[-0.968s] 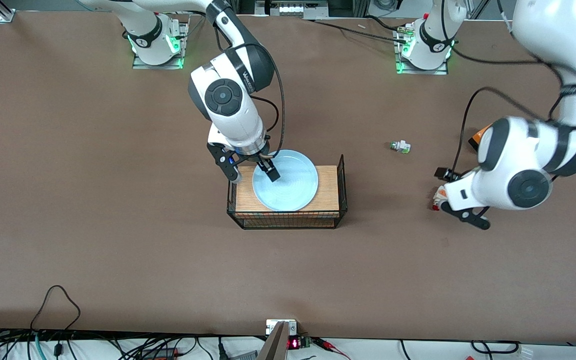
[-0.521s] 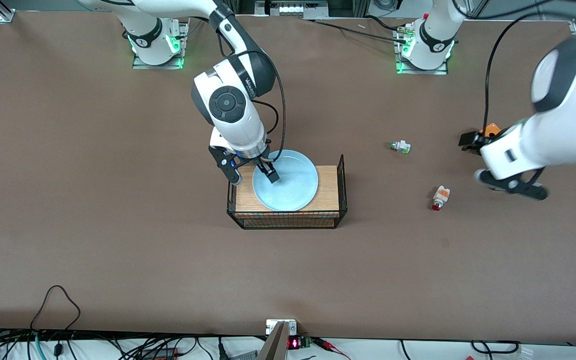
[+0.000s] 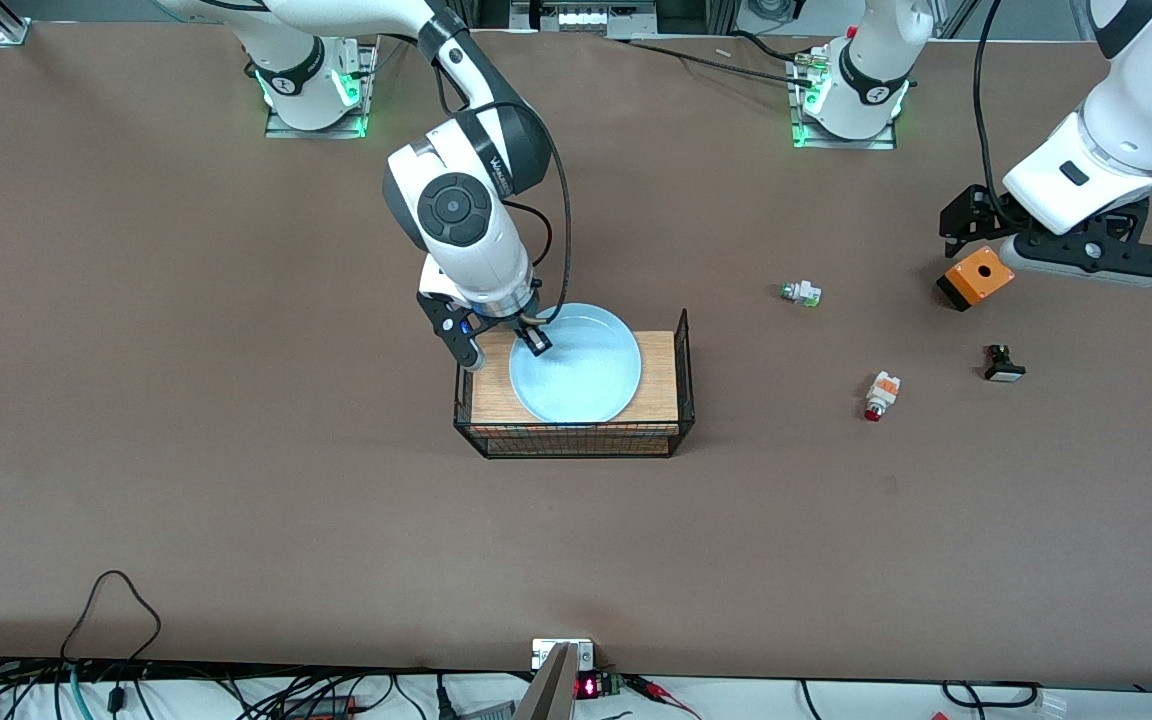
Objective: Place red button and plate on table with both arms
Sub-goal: 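Grasp the plate rim with the right gripper while the left gripper withdraws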
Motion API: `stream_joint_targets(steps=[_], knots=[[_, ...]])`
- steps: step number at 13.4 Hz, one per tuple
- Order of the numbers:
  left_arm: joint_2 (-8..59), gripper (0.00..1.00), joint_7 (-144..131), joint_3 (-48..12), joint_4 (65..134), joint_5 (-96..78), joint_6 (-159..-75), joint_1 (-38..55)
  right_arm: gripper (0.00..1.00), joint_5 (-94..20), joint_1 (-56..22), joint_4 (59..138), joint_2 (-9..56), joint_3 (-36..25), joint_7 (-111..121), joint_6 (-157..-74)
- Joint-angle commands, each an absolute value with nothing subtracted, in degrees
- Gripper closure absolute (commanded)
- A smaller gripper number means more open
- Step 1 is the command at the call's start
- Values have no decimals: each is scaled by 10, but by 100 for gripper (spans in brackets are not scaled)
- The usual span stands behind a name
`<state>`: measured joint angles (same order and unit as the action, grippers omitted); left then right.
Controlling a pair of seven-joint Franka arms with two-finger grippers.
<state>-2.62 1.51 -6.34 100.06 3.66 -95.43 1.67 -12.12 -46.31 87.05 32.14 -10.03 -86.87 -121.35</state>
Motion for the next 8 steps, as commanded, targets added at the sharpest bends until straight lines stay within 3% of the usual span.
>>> stream_joint_targets(steps=[1,3,8], knots=[[-29,0,15,-63,1009,25,-961,-11,92,-121,-459,860,324,-100,-864,-1206],[-22,0,14,-63,1005,7,-962,-18,100,-121,-459,860,322,-101,-859,-1206],[-15,0,18,-64,992,8,-954,-18,100,-132,-459,855,280,-102,-848,-1196]])
